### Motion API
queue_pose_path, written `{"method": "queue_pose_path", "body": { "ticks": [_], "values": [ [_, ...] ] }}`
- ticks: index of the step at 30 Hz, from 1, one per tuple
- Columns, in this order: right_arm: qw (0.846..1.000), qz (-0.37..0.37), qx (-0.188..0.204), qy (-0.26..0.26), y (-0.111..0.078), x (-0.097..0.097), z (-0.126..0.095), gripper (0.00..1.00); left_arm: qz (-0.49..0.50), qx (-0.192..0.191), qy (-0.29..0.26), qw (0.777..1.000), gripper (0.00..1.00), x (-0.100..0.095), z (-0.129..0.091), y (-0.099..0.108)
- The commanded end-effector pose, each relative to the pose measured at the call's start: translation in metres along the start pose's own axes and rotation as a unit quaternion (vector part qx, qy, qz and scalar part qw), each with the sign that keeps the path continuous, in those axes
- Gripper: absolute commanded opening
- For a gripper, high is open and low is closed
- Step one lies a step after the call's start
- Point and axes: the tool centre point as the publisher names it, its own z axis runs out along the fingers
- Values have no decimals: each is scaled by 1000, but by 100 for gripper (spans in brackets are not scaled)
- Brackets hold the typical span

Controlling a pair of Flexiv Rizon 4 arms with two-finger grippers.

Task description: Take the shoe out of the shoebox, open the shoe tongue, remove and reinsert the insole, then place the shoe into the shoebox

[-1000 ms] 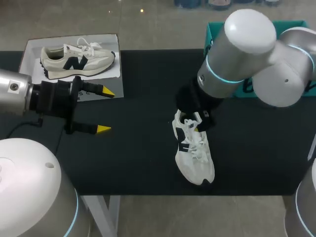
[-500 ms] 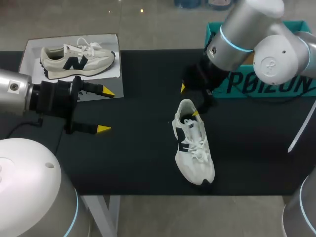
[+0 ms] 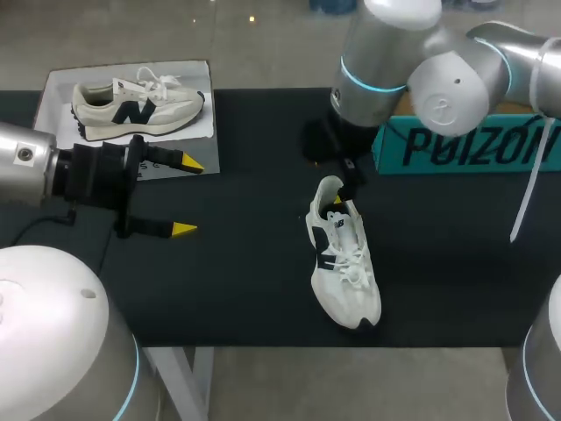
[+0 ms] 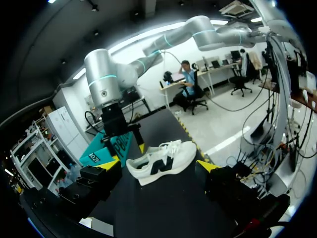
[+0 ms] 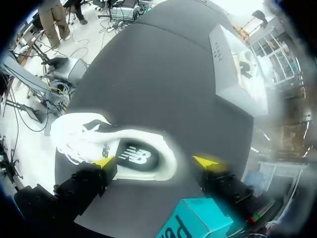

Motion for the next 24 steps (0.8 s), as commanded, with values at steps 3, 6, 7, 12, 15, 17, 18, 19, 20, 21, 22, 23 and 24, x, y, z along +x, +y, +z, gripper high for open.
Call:
{"method": "queue_pose_path", "body": {
  "ticks": [3, 6, 7, 12, 15, 17, 18, 19, 20, 21, 22, 23, 24],
  "values": [
    [999, 20, 31, 11, 0, -13, 17, 100, 0, -1, 1, 1000, 100, 0, 0, 0],
    [999, 33, 32, 12, -4, -15, 22, 100, 0, -1, 1, 1000, 100, 0, 0, 0],
    [999, 37, 32, 11, -5, -16, 23, 100, 0, -1, 1, 1000, 100, 0, 0, 0],
    [998, 50, 34, 10, -12, -20, 27, 100, 0, -1, 1, 1000, 100, 0, 0, 0],
    [998, 55, 33, 15, -15, -23, 32, 100, 0, -1, 1, 1000, 100, 0, 0, 0],
    [998, 57, 33, 18, -16, -24, 36, 100, 0, -1, 1, 1000, 100, 0, 0, 0],
    [998, 58, 33, 20, -17, -24, 38, 100, 0, -1, 1, 1000, 100, 0, 0, 0],
    [997, 59, 34, 20, -17, -24, 39, 100, 0, -1, 1, 1000, 100, 0, 0, 0],
    [997, 62, 35, 26, -18, -24, 42, 100, 0, -1, 1, 1000, 100, 0, 0, 0],
    [997, 64, 34, 28, -18, -24, 44, 100, 0, -1, 1, 1000, 100, 0, 0, 0],
    [997, 65, 33, 29, -19, -24, 45, 100, 0, -1, 1, 1000, 100, 0, 0, 0],
    [997, 66, 32, 30, -19, -24, 46, 100, 0, -1, 1, 1000, 100, 0, 0, 0],
    [997, 67, 33, 31, -20, -24, 47, 100, 0, -1, 1, 1000, 100, 0, 0, 0]
  ]
}}
